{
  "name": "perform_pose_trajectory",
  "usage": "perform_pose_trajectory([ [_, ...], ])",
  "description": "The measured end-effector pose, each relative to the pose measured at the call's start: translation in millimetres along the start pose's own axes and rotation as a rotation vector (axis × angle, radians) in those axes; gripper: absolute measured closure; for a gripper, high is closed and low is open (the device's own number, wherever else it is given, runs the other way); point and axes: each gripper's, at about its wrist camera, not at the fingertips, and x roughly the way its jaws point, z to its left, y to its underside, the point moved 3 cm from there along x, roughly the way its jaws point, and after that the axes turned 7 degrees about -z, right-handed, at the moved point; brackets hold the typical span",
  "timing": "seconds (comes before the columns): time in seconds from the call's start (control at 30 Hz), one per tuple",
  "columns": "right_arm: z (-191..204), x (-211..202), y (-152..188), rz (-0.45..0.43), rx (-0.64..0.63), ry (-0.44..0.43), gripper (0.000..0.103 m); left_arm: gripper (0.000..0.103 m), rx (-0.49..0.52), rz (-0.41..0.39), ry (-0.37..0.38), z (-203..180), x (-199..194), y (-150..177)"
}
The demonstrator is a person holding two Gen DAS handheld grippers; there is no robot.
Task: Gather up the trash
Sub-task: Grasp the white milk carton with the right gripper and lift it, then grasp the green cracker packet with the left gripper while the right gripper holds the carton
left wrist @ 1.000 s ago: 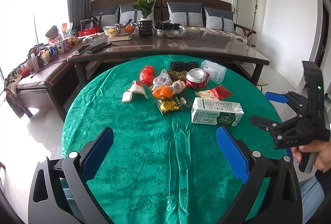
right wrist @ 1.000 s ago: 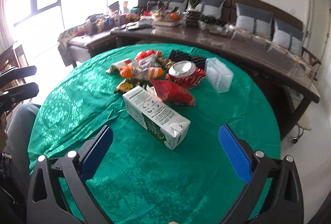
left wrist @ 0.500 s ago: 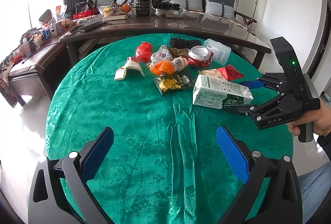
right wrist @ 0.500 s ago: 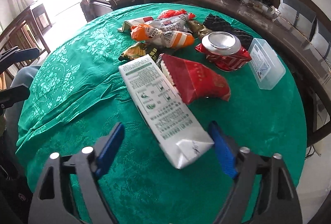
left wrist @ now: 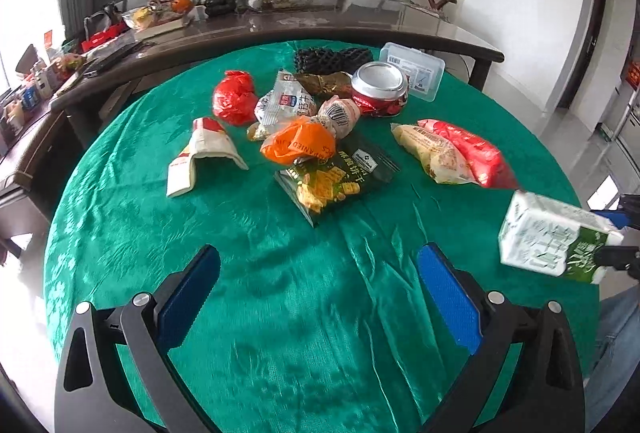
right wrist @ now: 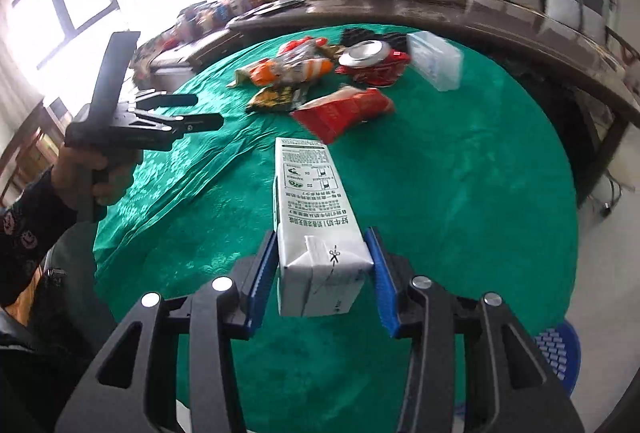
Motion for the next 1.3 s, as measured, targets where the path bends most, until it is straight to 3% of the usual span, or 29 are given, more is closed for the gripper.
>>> perform_pose_trajectory([
  [0.17,-38,-7,7,-0.072,0.129,0.166,0.06,0.005,0.034,0.041,0.012,9,51,-15],
  [0.23,-48,-4,7,-0.083,0.147,0.21,0.06,0.005,0.007,0.067,0.062,13,65,-22],
  [0.33,-56,0,9,-0.088,0.179,0.213,0.06,0.005,0.032,0.053,0.087,11,74,-33],
  [0.43,-57,3,9,-0.089,0.176,0.213,0.06,0.005,0.116,0.07,0.164,-4,79,-34],
  [0.5,-55,3,9,-0.092,0.174,0.204,0.06,0.005,0.193,0.083,0.209,-19,76,-28],
  [0.6,-51,-3,8,-0.094,0.173,0.183,0.06,0.005,0.243,0.119,0.324,-38,62,-12],
  [0.67,-48,-5,8,-0.084,0.179,0.163,0.06,0.005,0.27,0.124,0.357,-47,50,-2],
  [0.77,-43,-6,3,-0.046,0.17,0.154,0.06,0.005,0.244,0.095,0.301,-45,41,-2],
  [0.83,-40,-4,-6,-0.005,0.125,0.174,0.05,0.005,0.187,0.081,0.246,-39,44,-8],
  [0.87,-38,-2,-11,0.023,0.092,0.192,0.041,0.005,0.172,0.079,0.223,-38,46,-10],
  [0.93,-32,6,-22,0.078,0.017,0.213,0.039,0.005,0.193,0.079,0.159,-42,52,-13],
  [1.03,-23,19,-35,0.151,-0.056,0.217,0.04,0.019,0.244,0.094,0.088,-52,60,-19],
  [1.17,-27,43,-44,0.247,-0.072,0.241,0.04,0.027,0.229,0.111,0.051,-55,66,-22],
  [1.23,-33,55,-44,0.296,-0.071,0.263,0.044,0.033,0.222,0.115,0.052,-54,68,-23],
  [1.27,-34,59,-44,0.315,-0.069,0.264,0.057,0.036,0.216,0.119,0.059,-54,69,-24],
  [1.3,-36,60,-44,0.32,-0.063,0.266,0.064,0.046,0.208,0.125,0.079,-54,70,-25],
])
